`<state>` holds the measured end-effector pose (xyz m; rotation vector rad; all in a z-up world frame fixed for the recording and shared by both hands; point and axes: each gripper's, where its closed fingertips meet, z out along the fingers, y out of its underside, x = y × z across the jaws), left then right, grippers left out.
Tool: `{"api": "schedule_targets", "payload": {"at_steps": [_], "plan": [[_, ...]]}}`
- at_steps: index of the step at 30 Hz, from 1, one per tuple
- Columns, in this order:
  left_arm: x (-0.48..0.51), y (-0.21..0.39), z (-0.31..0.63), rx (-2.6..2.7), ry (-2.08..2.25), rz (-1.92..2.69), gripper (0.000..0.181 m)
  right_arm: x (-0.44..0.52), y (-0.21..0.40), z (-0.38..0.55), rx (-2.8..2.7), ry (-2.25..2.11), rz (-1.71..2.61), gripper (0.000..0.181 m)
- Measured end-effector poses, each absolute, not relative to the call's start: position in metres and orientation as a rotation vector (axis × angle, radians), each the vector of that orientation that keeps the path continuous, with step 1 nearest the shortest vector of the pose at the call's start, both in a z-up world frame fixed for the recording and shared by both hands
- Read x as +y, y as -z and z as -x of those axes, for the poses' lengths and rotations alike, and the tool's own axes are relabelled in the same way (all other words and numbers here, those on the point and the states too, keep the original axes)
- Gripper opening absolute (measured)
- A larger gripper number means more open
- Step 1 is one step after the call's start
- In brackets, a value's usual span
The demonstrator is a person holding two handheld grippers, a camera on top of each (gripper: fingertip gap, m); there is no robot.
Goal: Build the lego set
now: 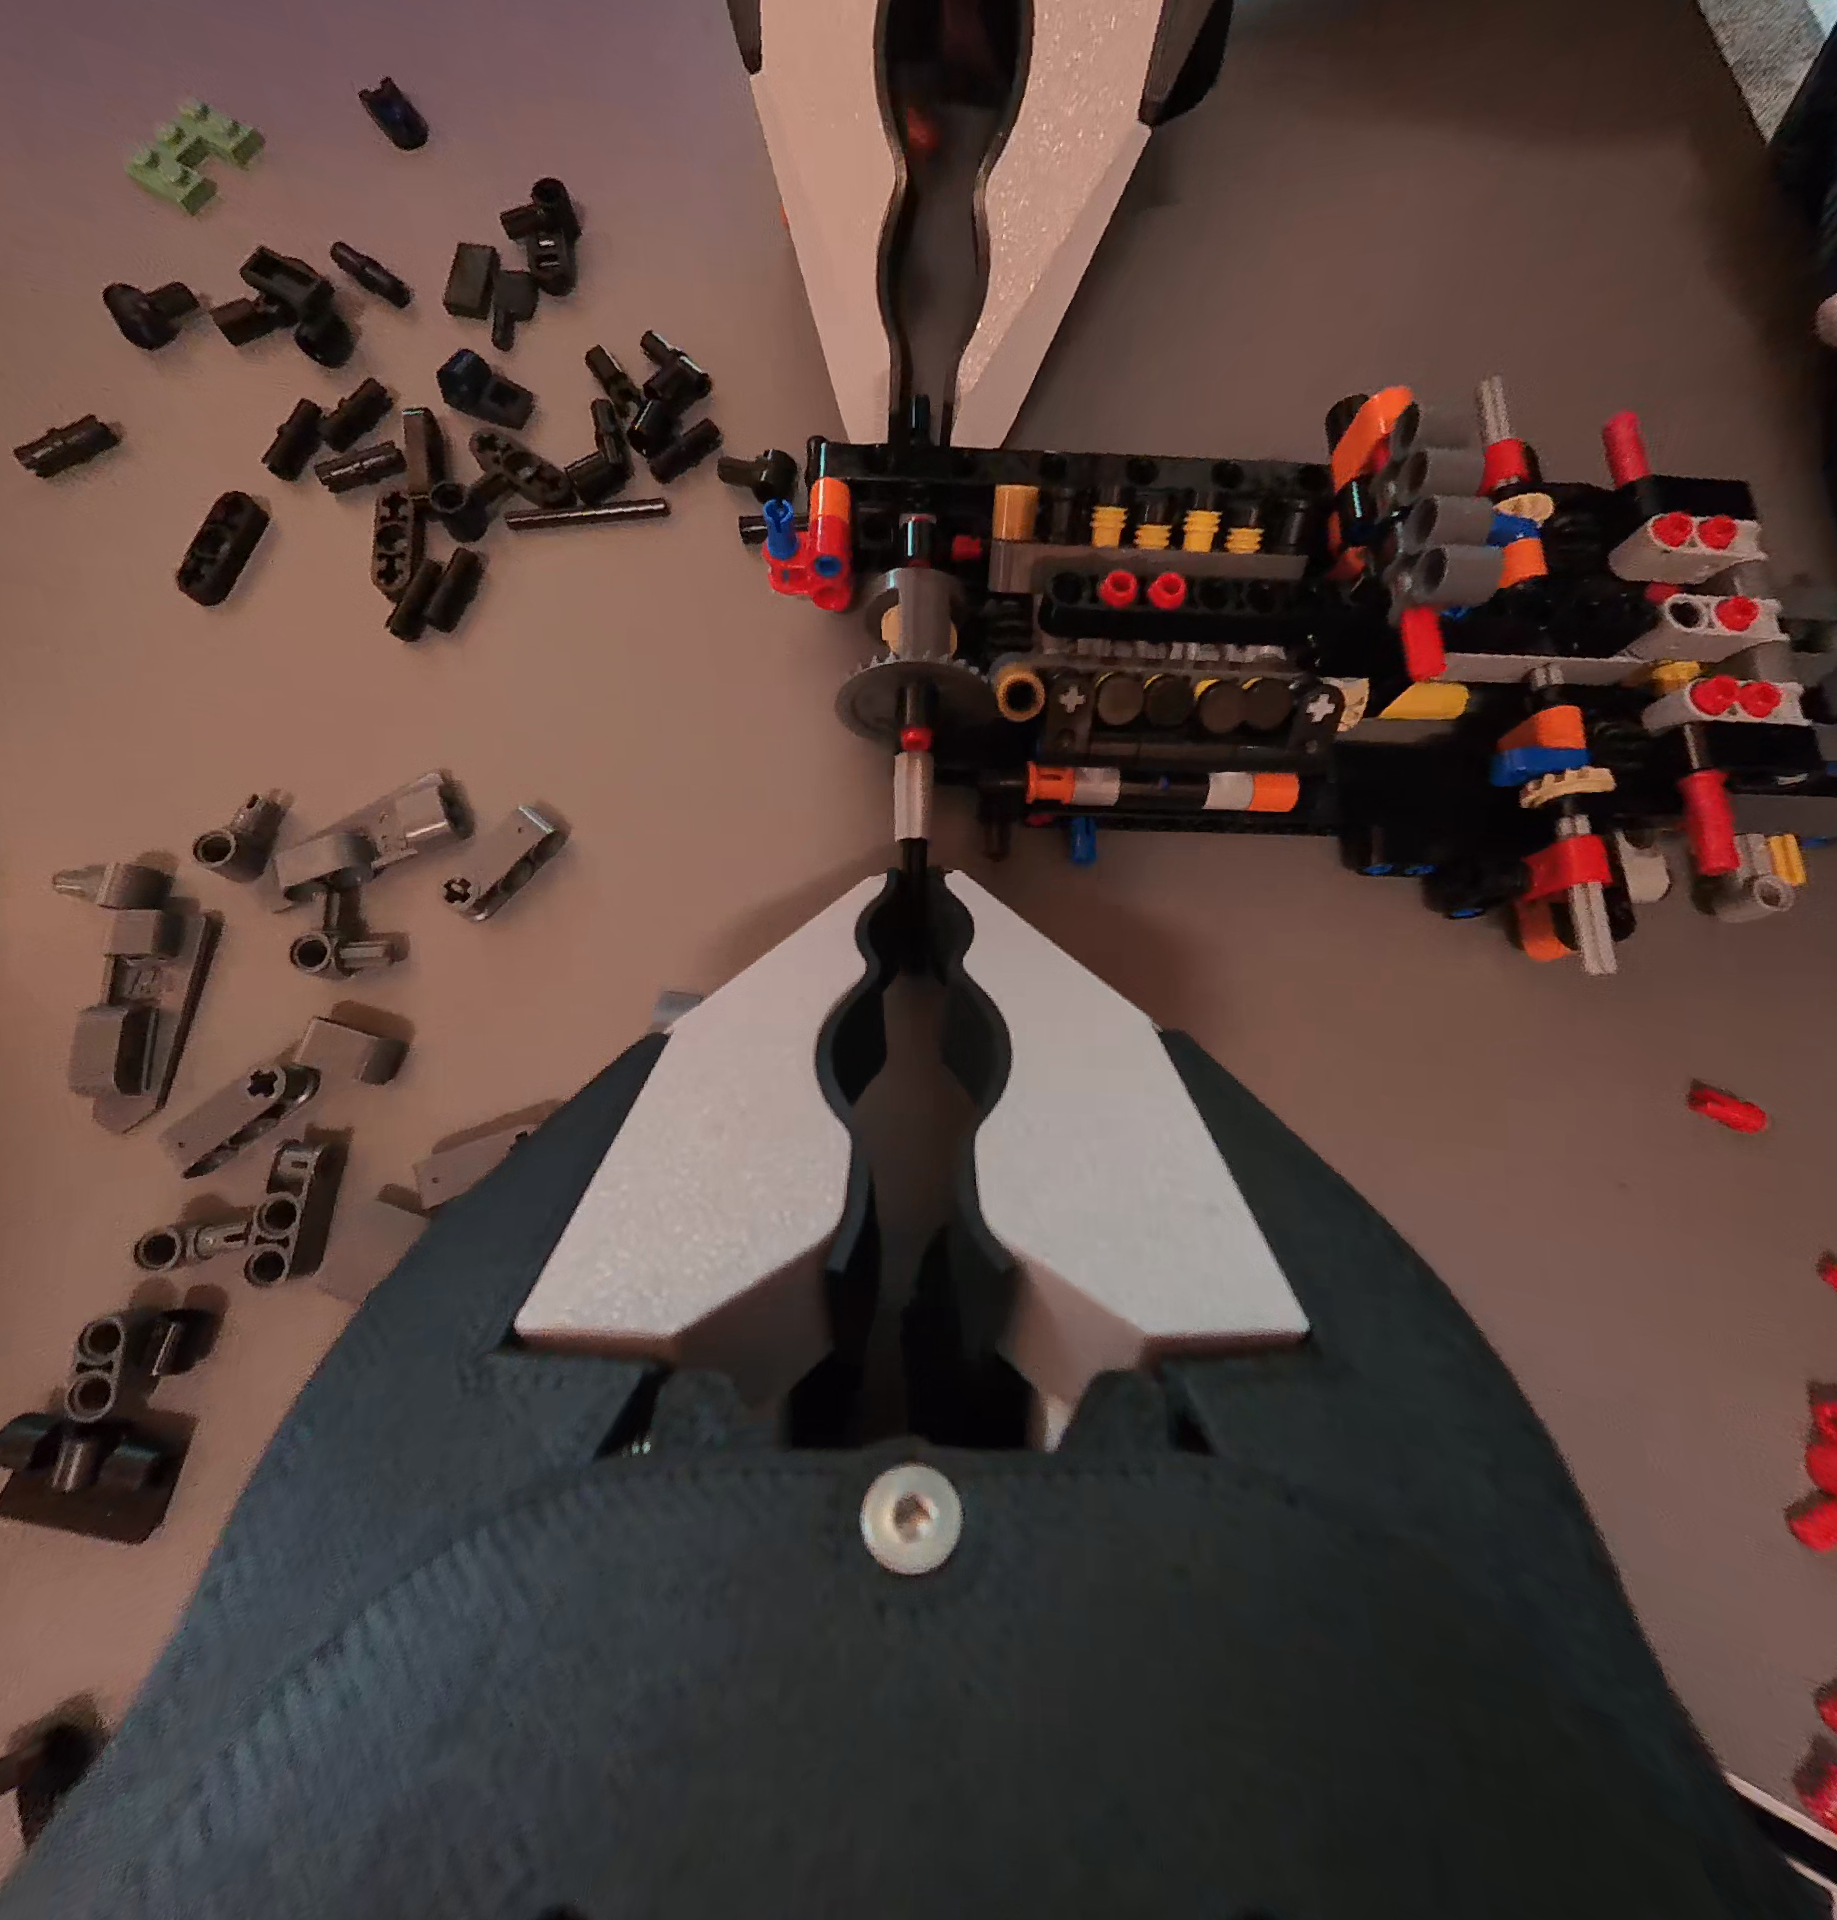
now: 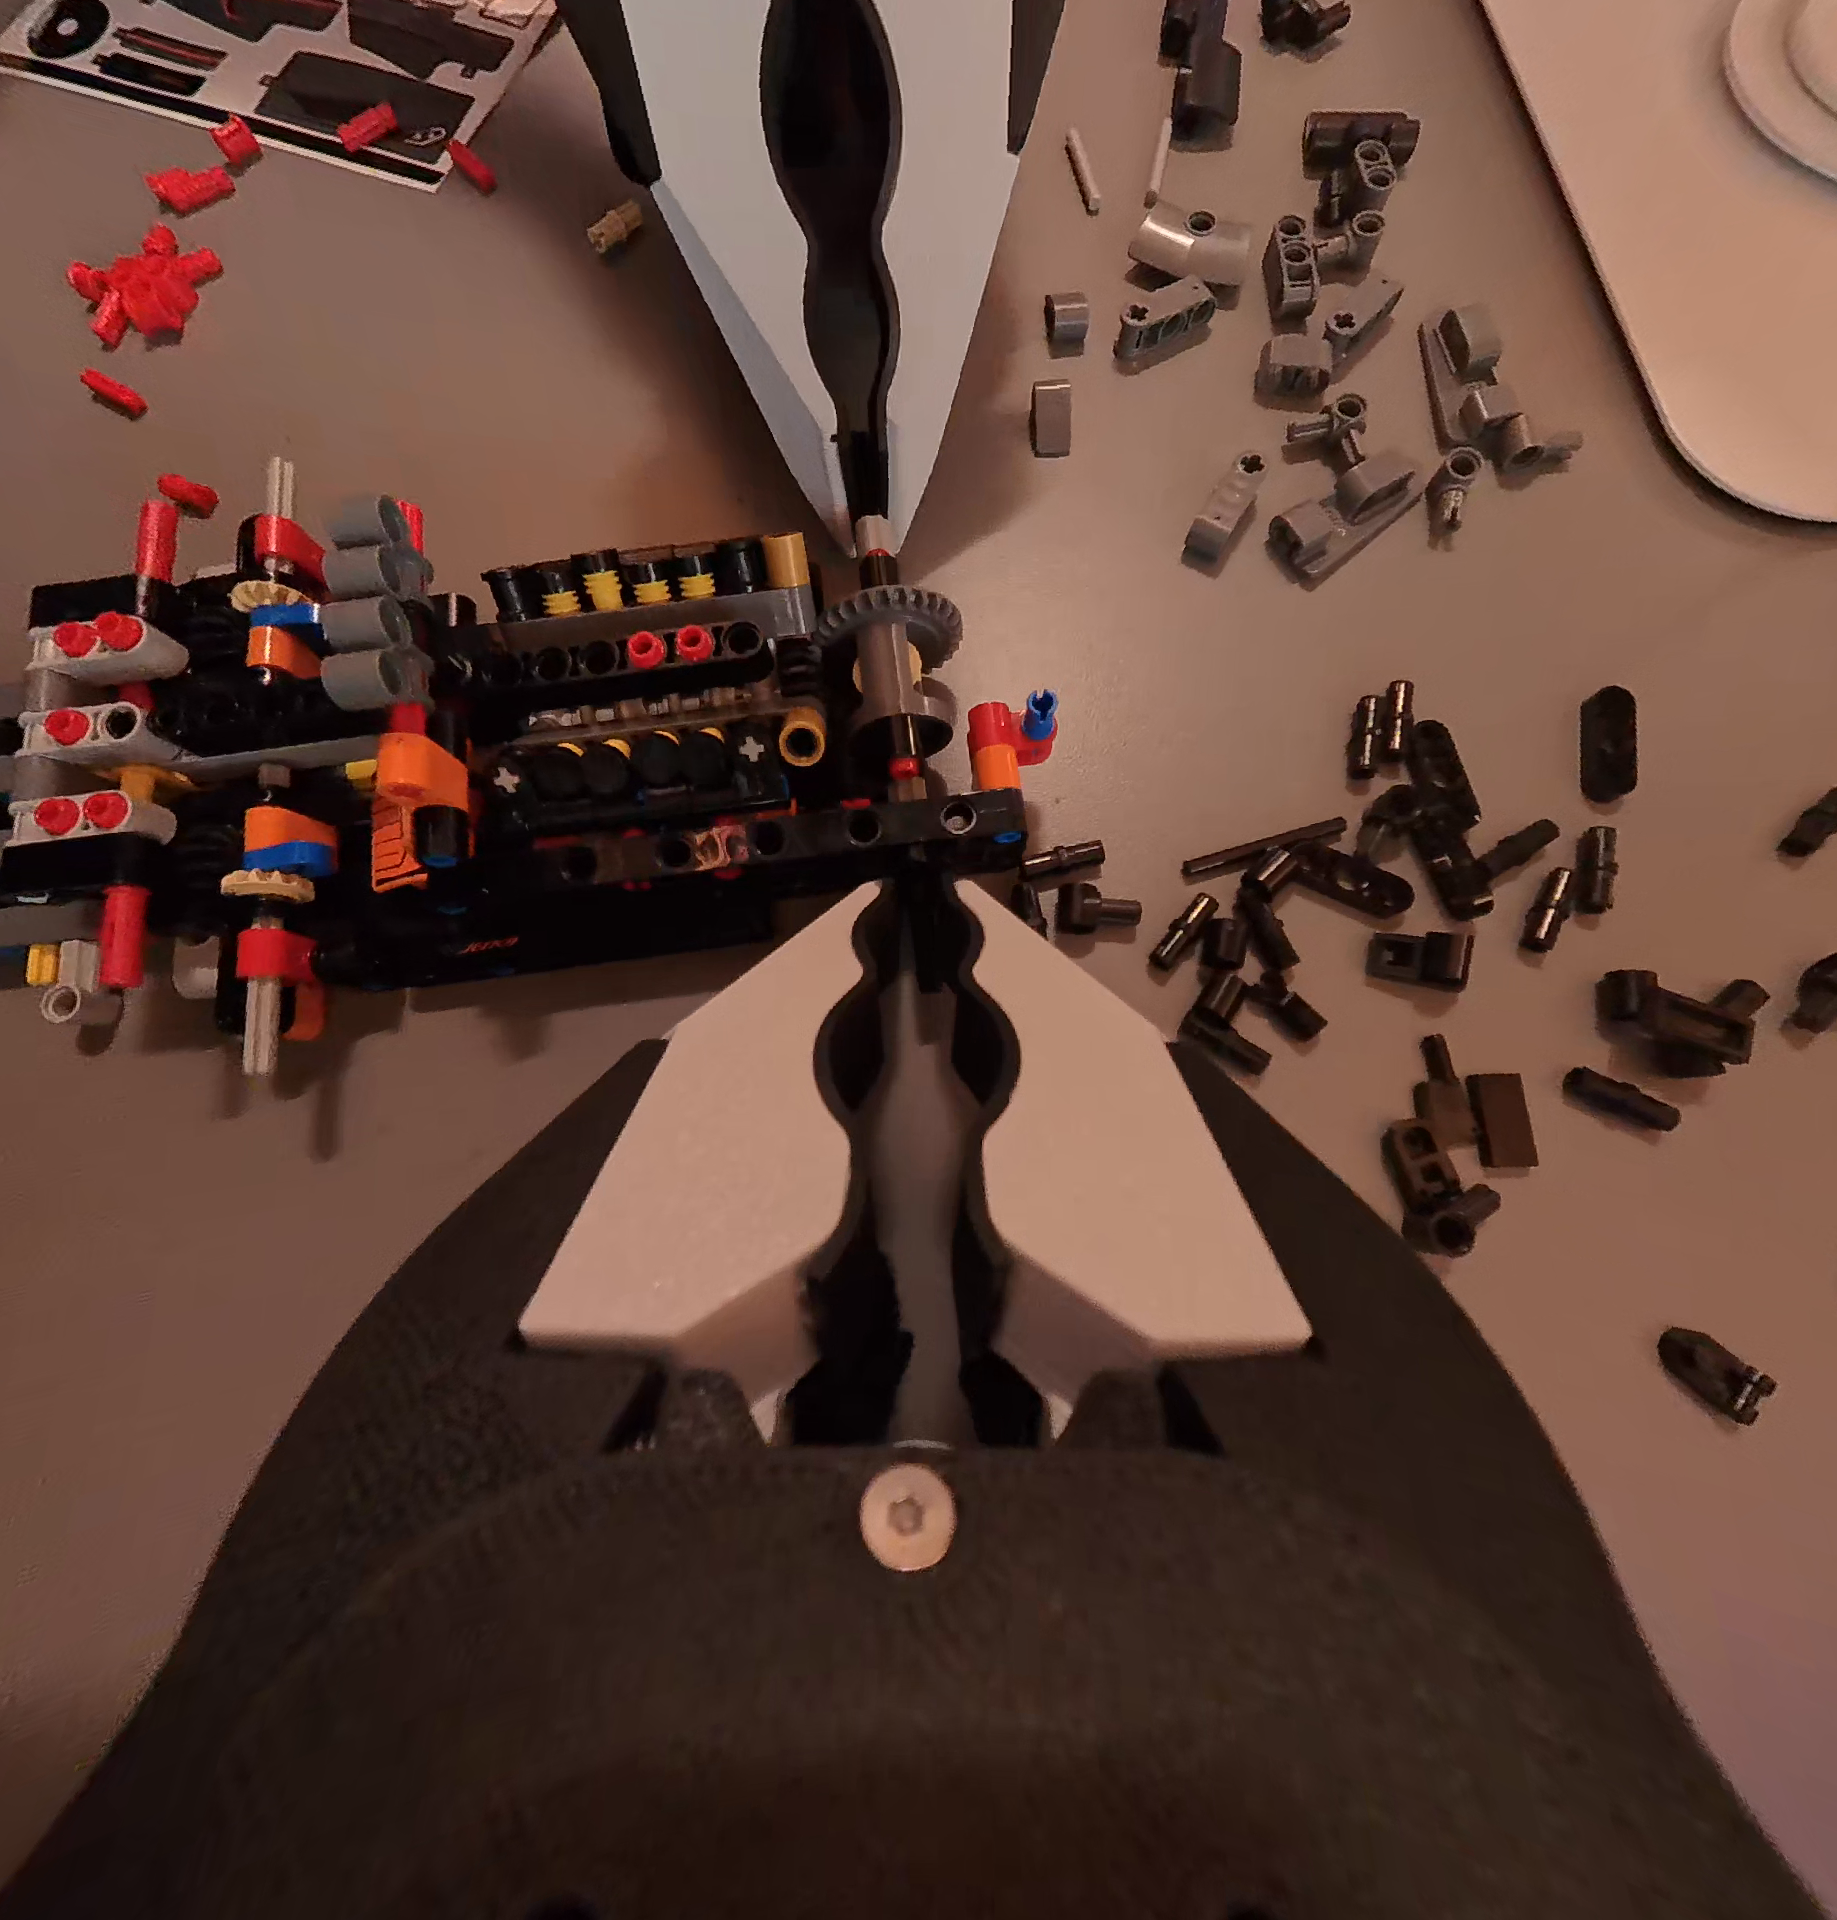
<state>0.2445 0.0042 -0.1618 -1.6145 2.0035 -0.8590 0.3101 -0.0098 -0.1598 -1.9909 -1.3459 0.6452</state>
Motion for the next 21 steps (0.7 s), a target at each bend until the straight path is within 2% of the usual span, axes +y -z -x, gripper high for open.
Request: {"api": "schedule_targets", "payload": {"at_steps": [13, 15, 17, 21], "plan": [[0.005, 0.161, -0.245, 1.992, 0.893, 1.654, 0.003, -0.009, 0.16, -0.31, -1.345, -0.682, 2.003, 0.002], [0.009, 0.161, -0.246, 1.961, 0.874, 1.689, 0.006, -0.006, 0.161, -0.312, -1.337, -0.653, 2.027, 0.014], [0.01, 0.16, -0.244, 1.96, 0.856, 1.686, 0.019, -0.005, 0.159, -0.314, -1.334, -0.63, 2.04, 0.029], [0.014, 0.161, -0.236, 1.934, 0.83, 1.711, 0.025, -0.003, 0.153, -0.32, -1.321, -0.586, 2.034, 0.028]]}}
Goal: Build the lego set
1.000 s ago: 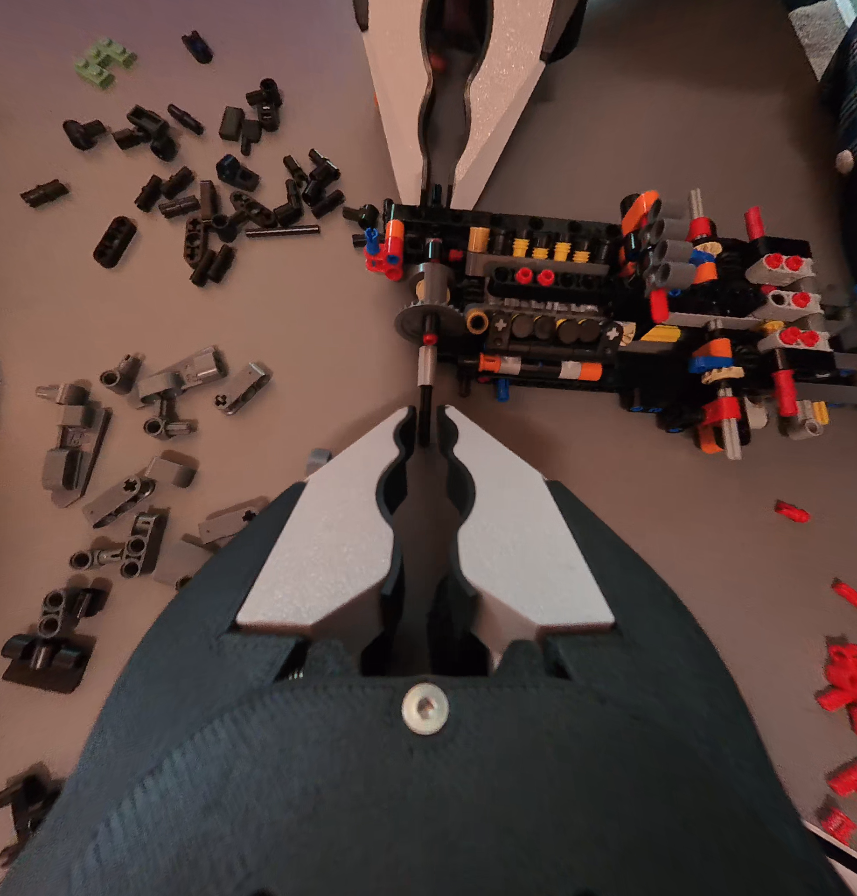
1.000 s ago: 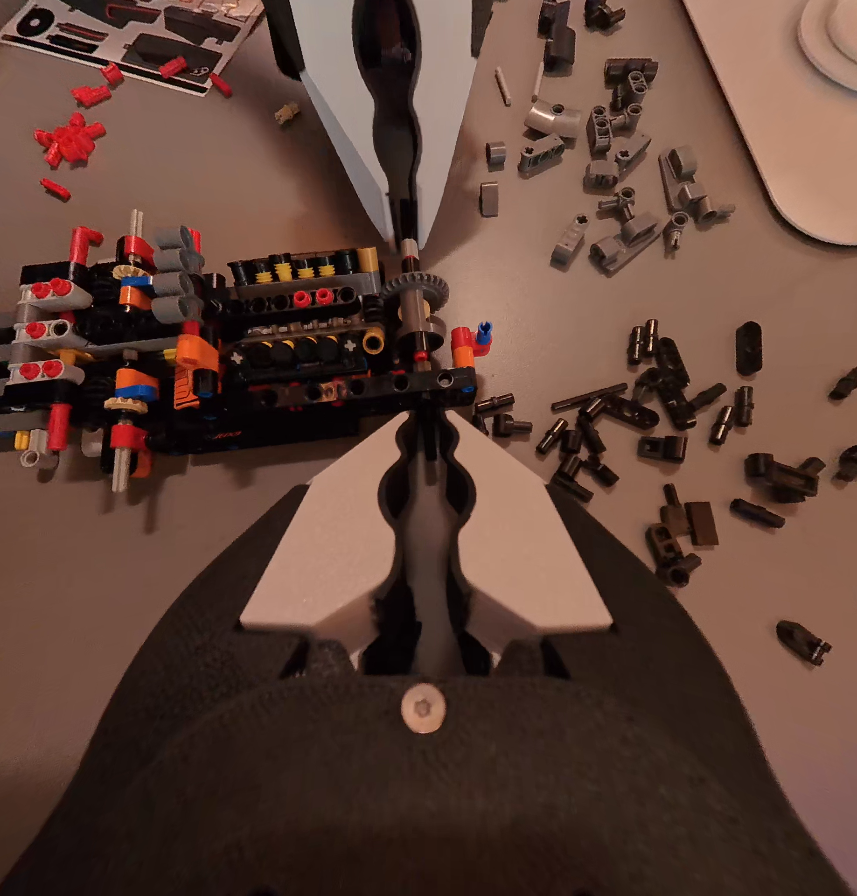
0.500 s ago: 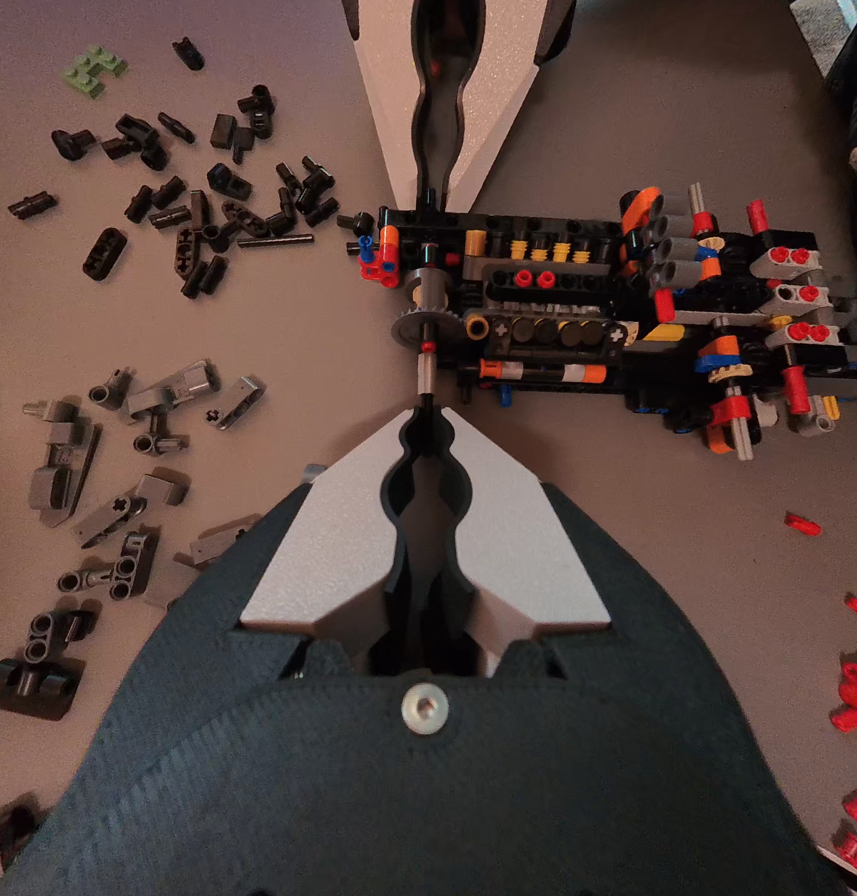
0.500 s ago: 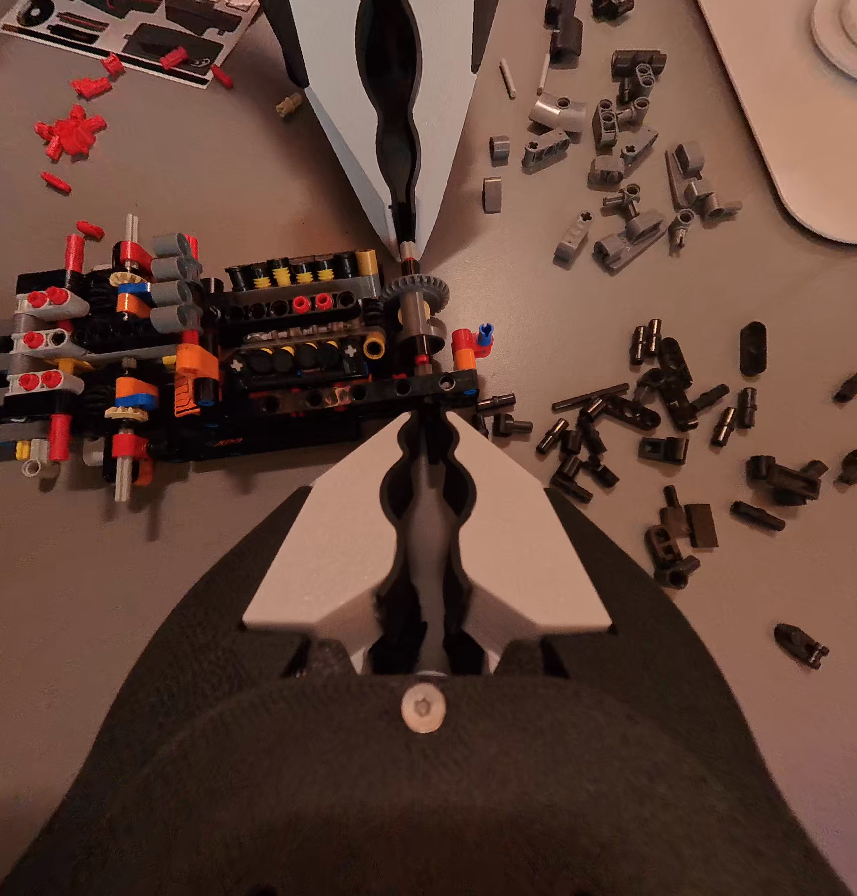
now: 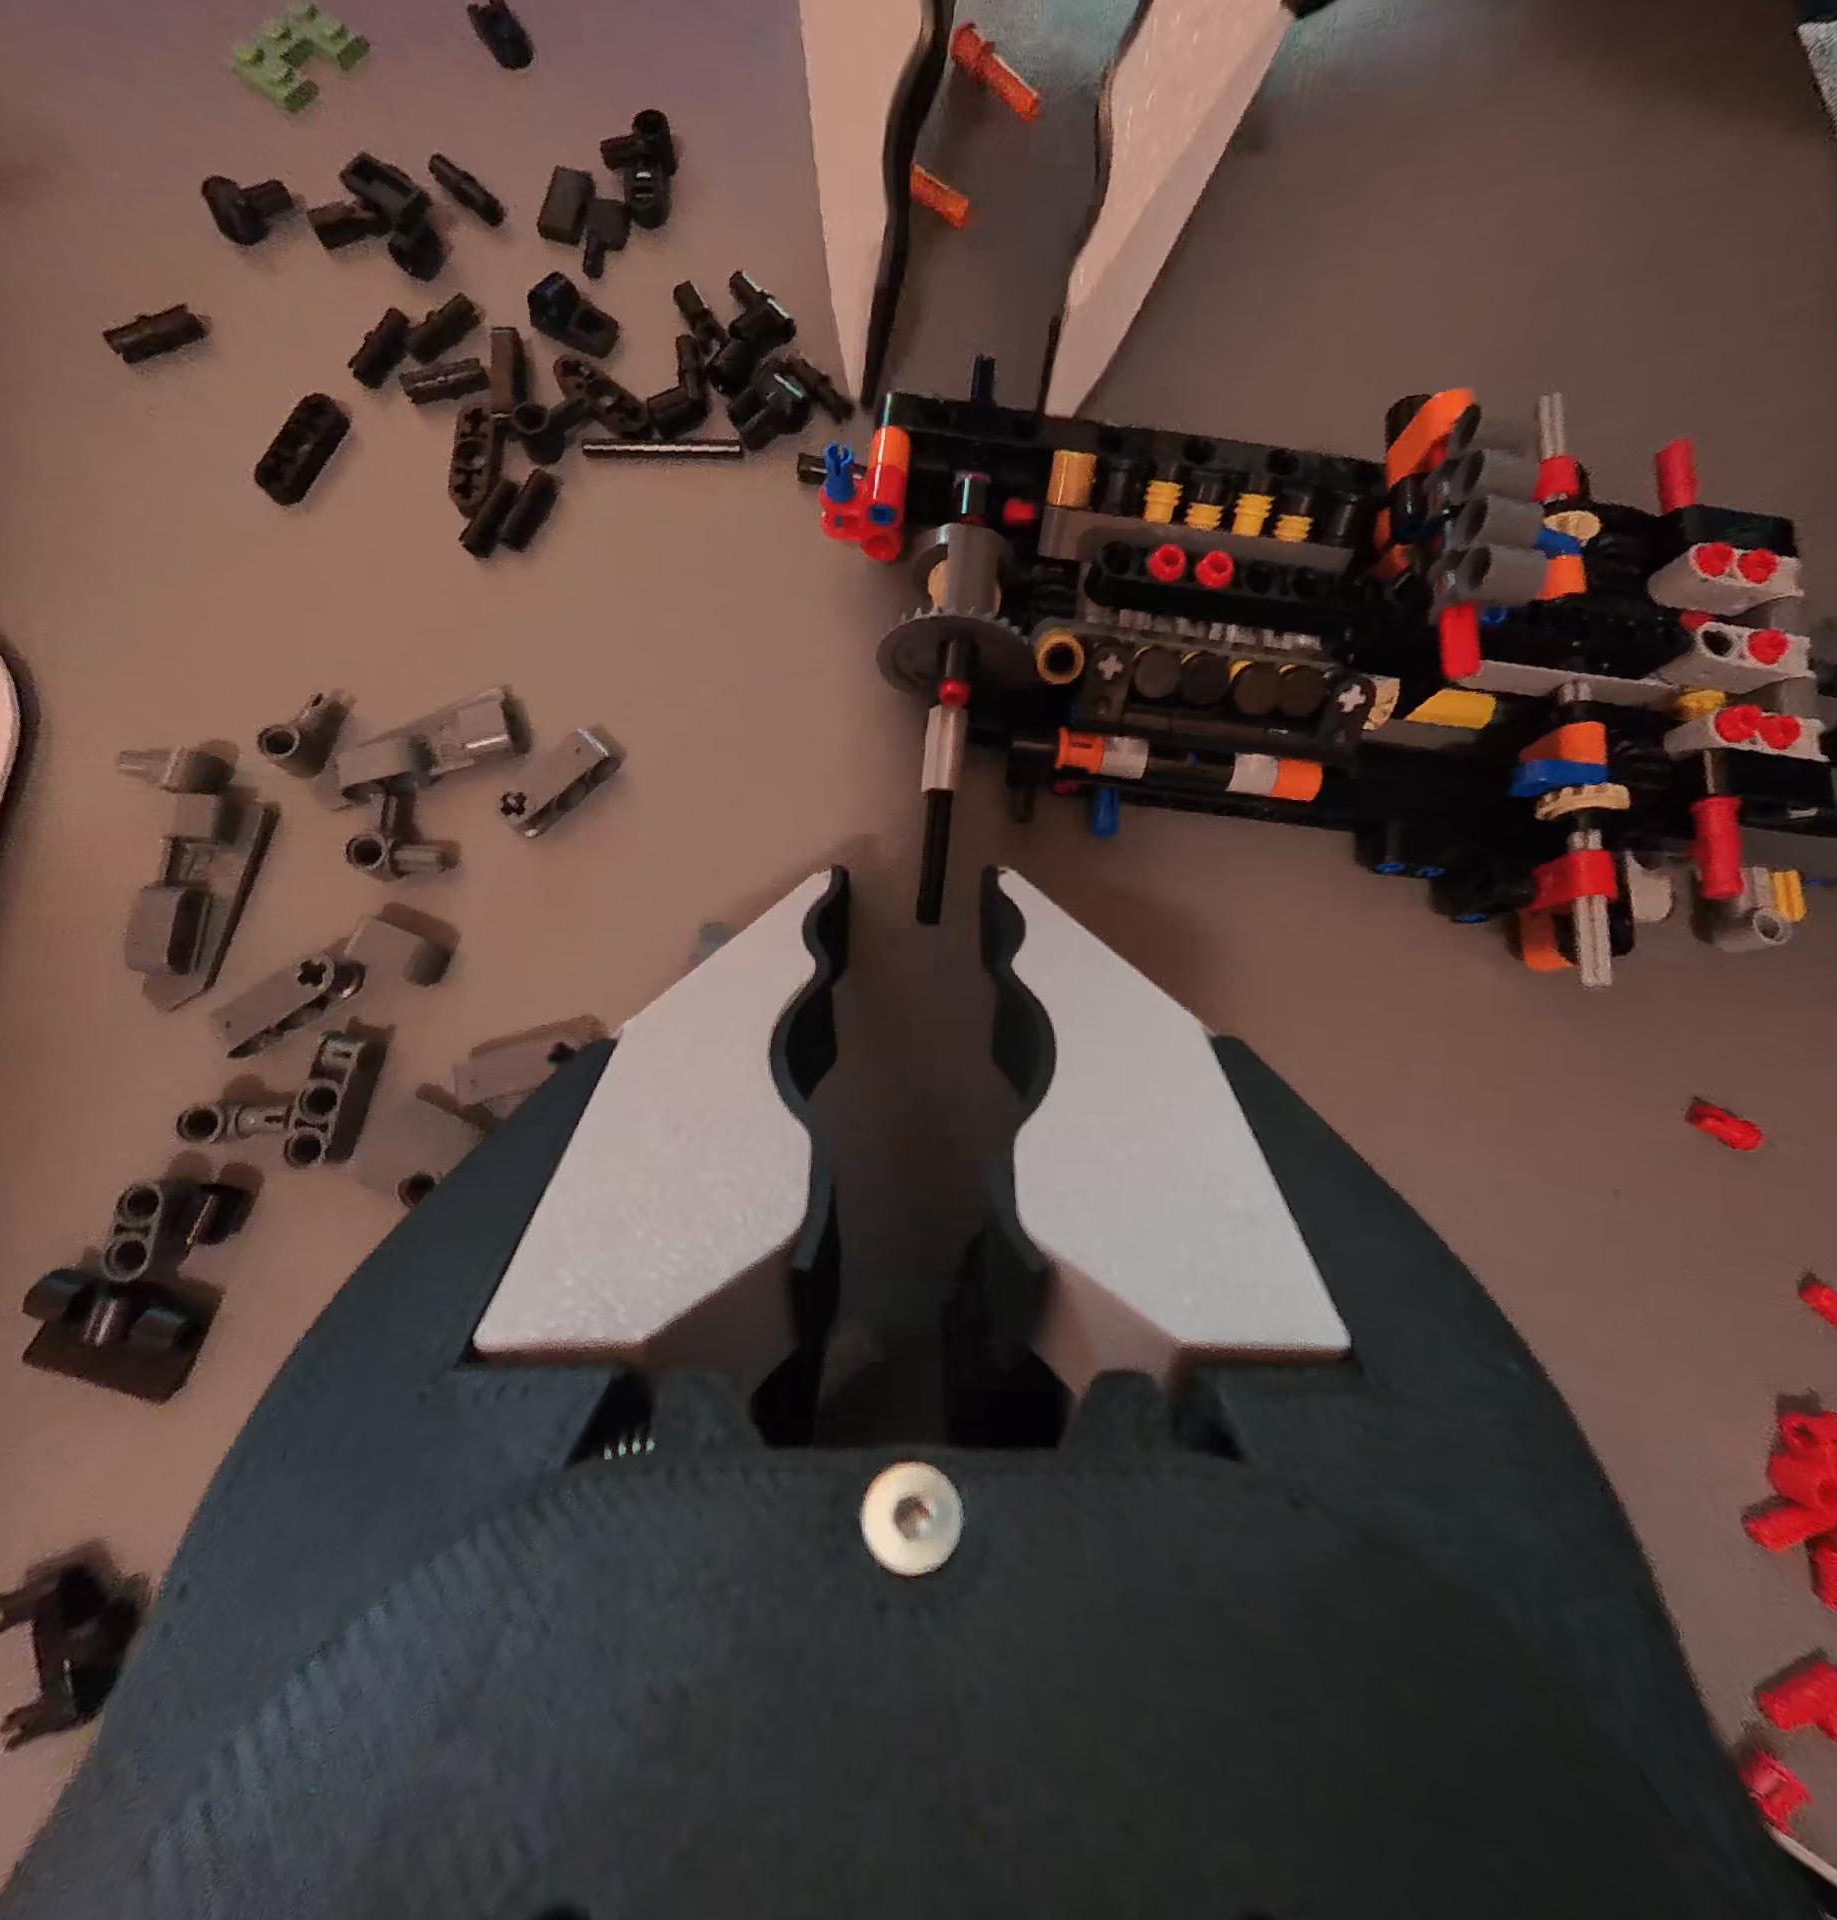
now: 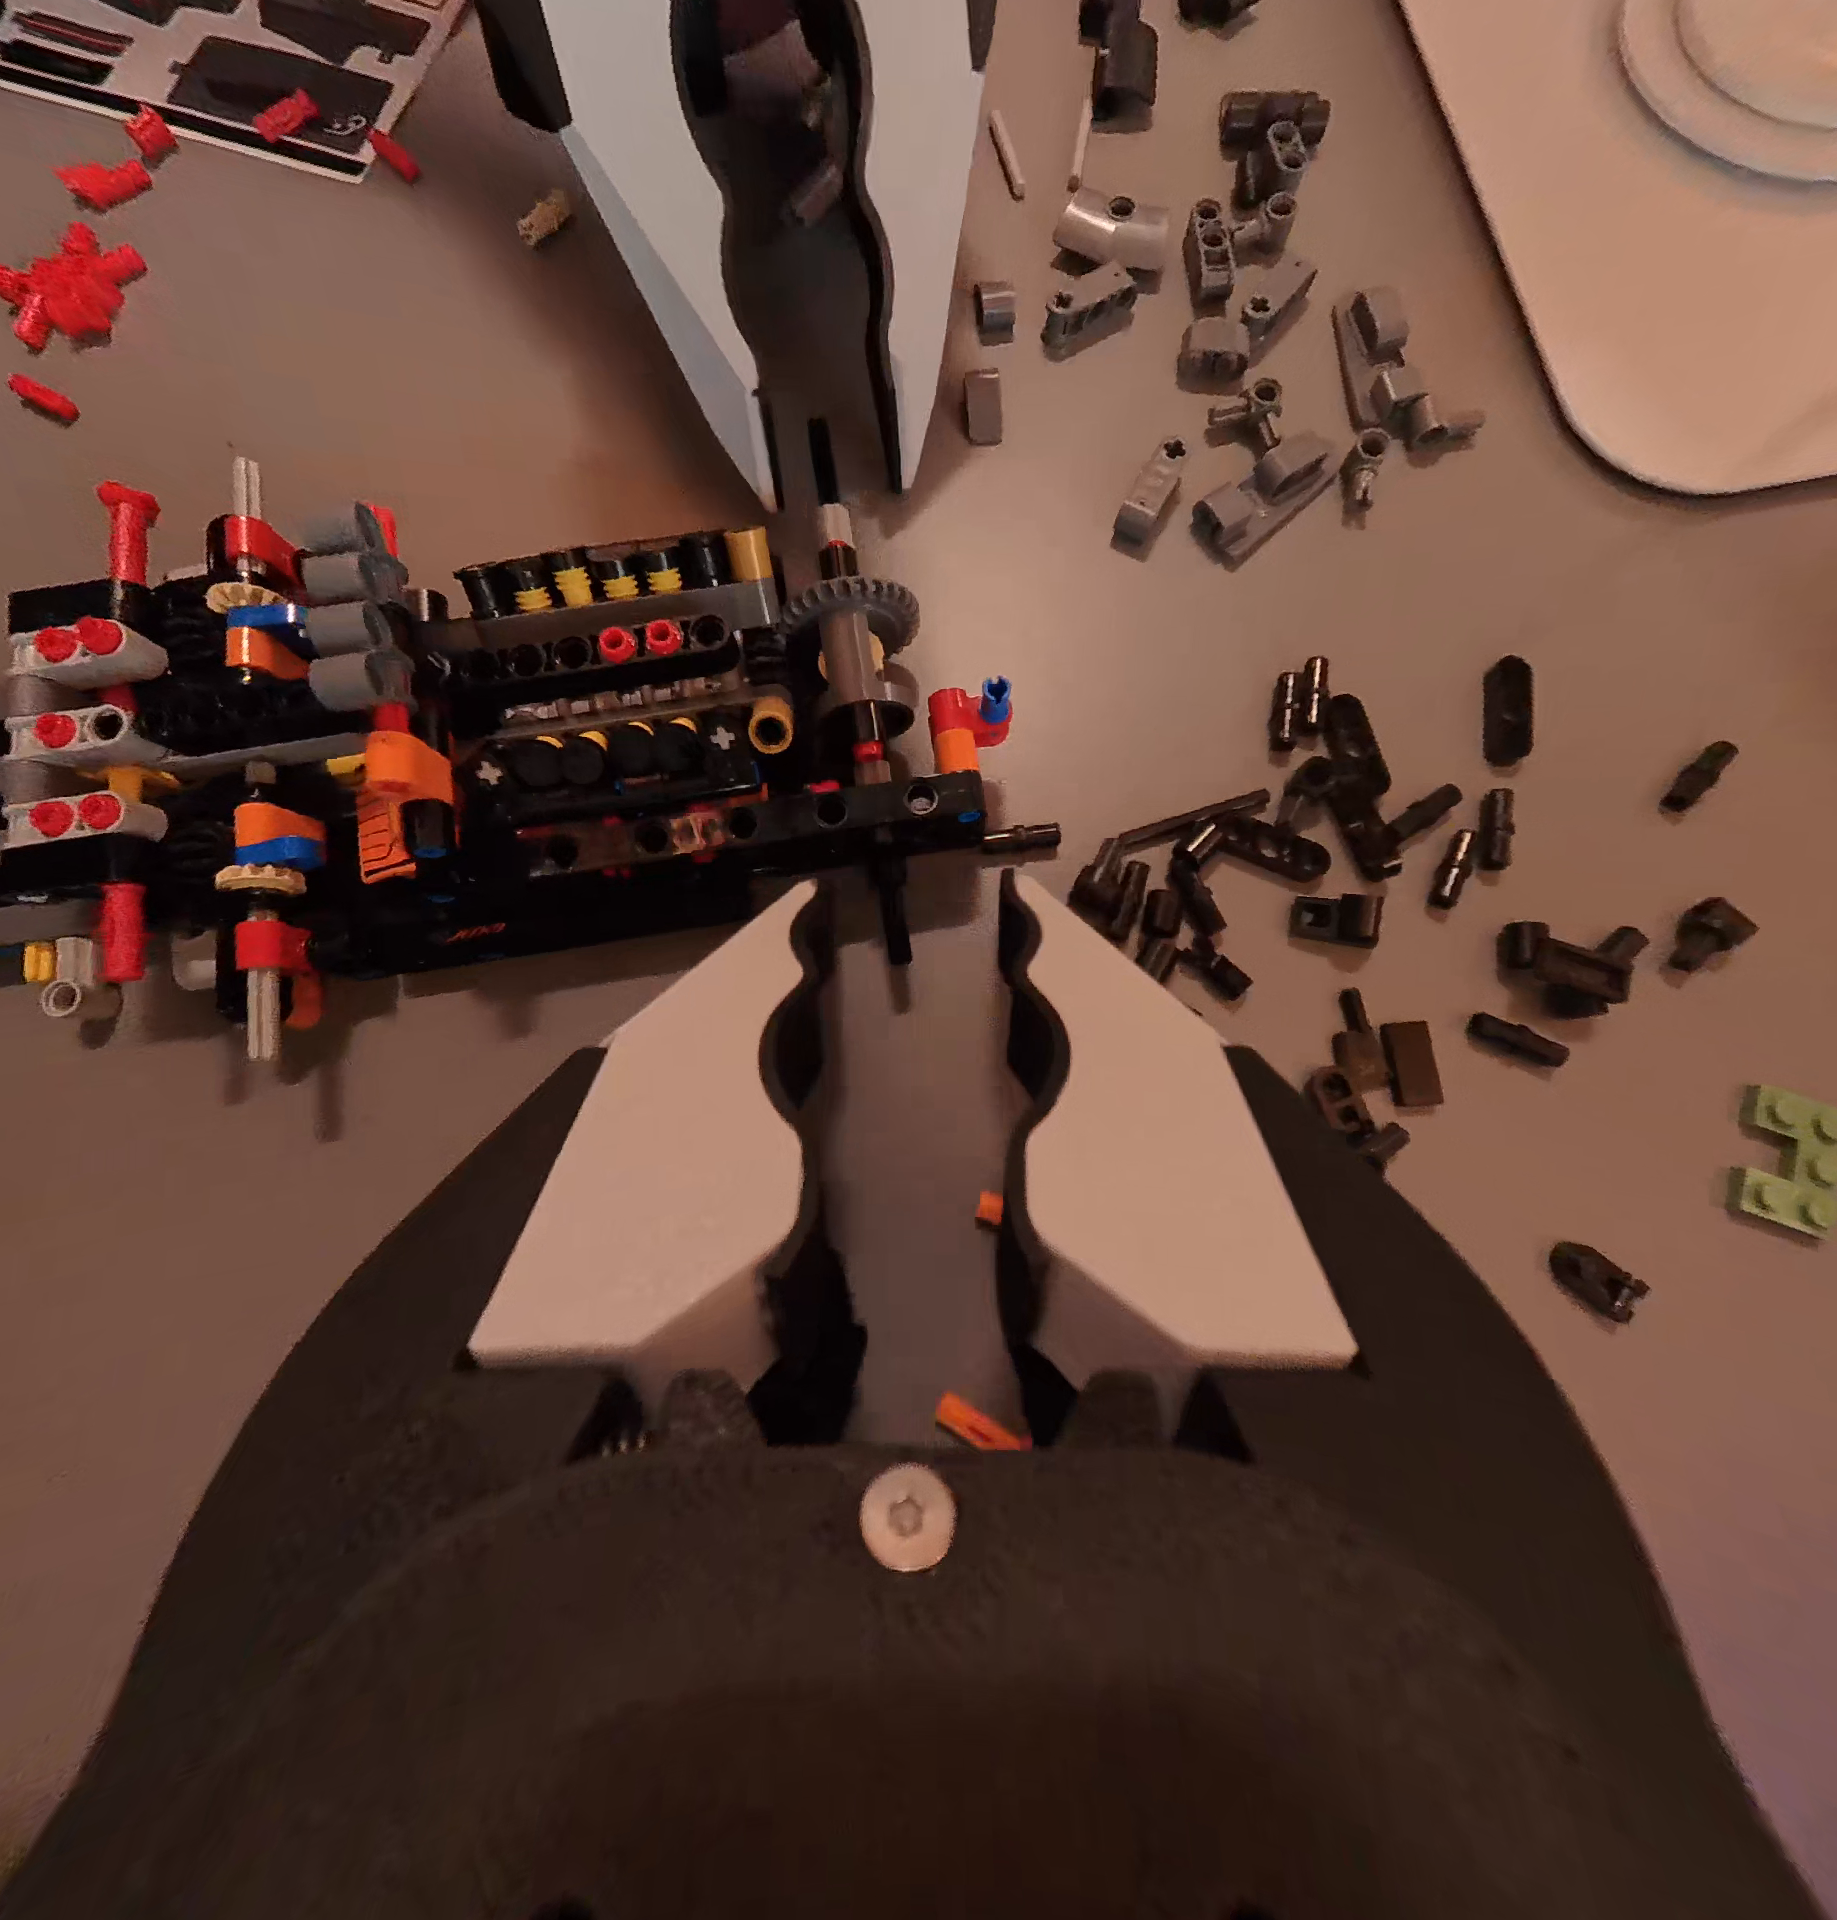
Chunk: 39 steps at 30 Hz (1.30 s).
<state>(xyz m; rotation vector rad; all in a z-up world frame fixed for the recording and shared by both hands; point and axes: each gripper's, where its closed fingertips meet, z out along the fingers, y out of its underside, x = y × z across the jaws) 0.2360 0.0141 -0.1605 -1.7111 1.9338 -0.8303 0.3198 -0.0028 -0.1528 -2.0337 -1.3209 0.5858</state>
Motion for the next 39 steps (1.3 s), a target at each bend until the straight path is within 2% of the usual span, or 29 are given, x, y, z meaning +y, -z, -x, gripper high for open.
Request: {"api": "schedule_targets", "payload": {"at_steps": [8, 14, 21, 27, 32, 39], "plan": [[0.012, 0.157, -0.227, 1.889, 0.795, 1.703, 0.026, -0.012, 0.15, -0.326, -1.355, -0.553, 2.048, 0.027], [0.015, 0.146, -0.22, 1.839, 0.791, 1.705, 0.03, -0.018, 0.143, -0.334, -1.343, -0.523, 2.078, 0.035], [0.013, 0.144, -0.216, 1.826, 0.778, 1.706, 0.032, -0.031, 0.135, -0.33, -1.299, -0.564, 2.121, 0.028], [0.01, 0.157, -0.228, 1.877, 0.748, 1.689, 0.023, -0.032, 0.146, -0.332, -1.218, -0.532, 2.22, 0.027], [0.009, 0.158, -0.231, 1.869, 0.746, 1.695, 0.004, -0.042, 0.141, -0.337, -1.175, -0.502, 2.247, 0.028], [0.003, 0.16, -0.229, 1.86, 0.734, 1.719, 0.006, -0.088, 0.125, -0.33, -1.049, -0.58, 2.289, 0.039]]}}
